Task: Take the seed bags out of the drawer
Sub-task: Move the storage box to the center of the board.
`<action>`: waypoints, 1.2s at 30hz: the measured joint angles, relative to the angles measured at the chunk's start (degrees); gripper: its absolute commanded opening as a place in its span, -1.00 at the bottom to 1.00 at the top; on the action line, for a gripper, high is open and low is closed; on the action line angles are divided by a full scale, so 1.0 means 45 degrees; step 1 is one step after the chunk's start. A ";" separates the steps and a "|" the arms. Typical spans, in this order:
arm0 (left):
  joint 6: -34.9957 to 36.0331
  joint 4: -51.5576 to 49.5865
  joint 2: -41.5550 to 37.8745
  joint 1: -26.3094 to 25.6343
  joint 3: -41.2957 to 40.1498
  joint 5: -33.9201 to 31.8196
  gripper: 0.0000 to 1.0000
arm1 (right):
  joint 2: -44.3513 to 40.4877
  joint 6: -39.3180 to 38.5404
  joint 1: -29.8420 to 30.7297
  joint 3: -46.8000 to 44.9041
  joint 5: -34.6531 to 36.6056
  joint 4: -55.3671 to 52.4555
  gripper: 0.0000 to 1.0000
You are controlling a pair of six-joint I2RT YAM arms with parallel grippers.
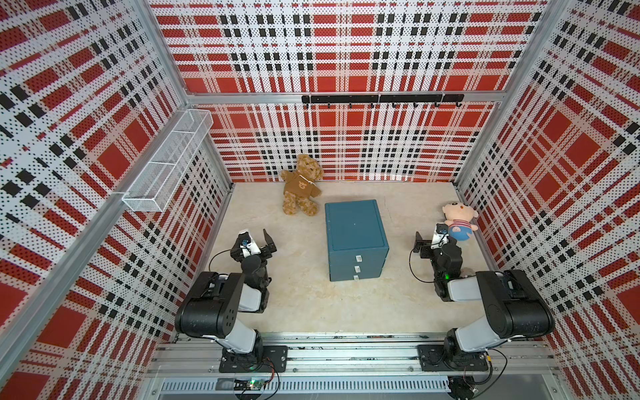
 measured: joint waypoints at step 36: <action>-1.3954 -2.0458 -0.8257 -1.0826 0.4158 0.1117 -1.00 | -0.7184 0.8442 0.1161 0.4080 -0.7771 -1.7806 -0.50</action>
